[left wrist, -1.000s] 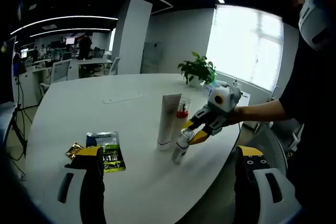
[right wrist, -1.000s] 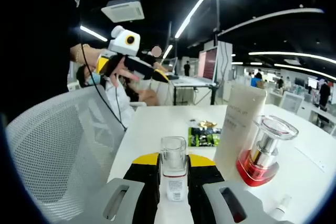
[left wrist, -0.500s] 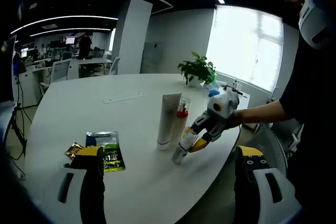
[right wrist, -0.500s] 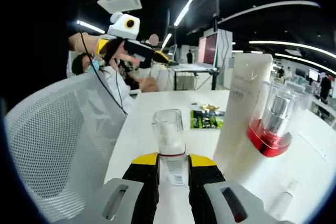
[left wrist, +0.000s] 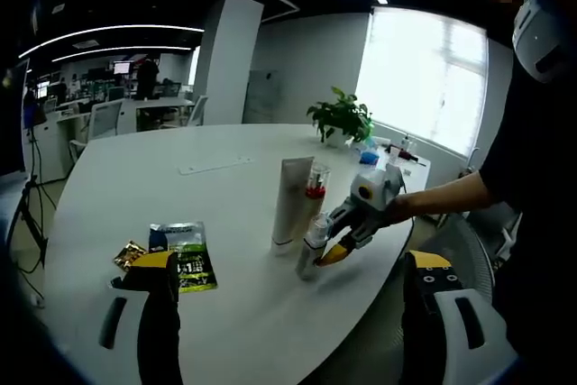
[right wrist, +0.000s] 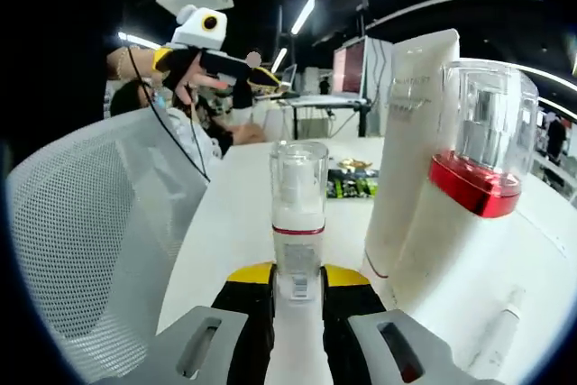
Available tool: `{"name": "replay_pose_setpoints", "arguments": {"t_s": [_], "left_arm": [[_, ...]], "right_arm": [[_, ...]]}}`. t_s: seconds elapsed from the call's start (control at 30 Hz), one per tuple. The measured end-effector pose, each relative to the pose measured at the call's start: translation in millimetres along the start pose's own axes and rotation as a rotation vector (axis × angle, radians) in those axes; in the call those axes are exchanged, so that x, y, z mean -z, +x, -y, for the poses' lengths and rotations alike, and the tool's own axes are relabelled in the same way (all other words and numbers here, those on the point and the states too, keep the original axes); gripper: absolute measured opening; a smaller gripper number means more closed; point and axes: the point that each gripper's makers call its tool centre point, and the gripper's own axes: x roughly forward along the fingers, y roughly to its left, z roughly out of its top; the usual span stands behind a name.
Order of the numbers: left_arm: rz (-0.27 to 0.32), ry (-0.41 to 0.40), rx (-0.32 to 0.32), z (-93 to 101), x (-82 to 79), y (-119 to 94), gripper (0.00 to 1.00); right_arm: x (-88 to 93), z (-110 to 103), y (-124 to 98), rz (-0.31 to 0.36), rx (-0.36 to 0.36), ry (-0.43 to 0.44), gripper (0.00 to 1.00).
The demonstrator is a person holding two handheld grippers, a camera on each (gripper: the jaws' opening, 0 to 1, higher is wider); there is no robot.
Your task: Arrange the skincare products in the storage area until every visible bottle or jar stands upright without overlapping.
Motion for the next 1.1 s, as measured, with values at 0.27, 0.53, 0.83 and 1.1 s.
{"name": "replay_pose_setpoints", "arguments": {"t_s": [0.27, 0.53, 0.83, 1.1], "left_arm": [[-0.002, -0.001, -0.001, -5.2, 1.2, -1.0, 0.97], [-0.003, 0.000, -0.001, -1.6, 0.0, 1.4, 0.96], [-0.008, 0.002, 0.001, 14.9, -3.3, 8.6, 0.96], [-0.013, 0.004, 0.006, 17.7, -2.3, 9.2, 0.95]], "right_arm": [[2.2, 2.4, 1.3, -0.008, 0.008, 0.009, 0.11], [4.5, 8.0, 0.1, -0.023, 0.025, -0.005, 0.10], [9.1, 14.5, -0.5, -0.037, 0.036, -0.010, 0.10], [13.8, 23.1, -2.1, -0.038, 0.055, -0.004, 0.10]]}}
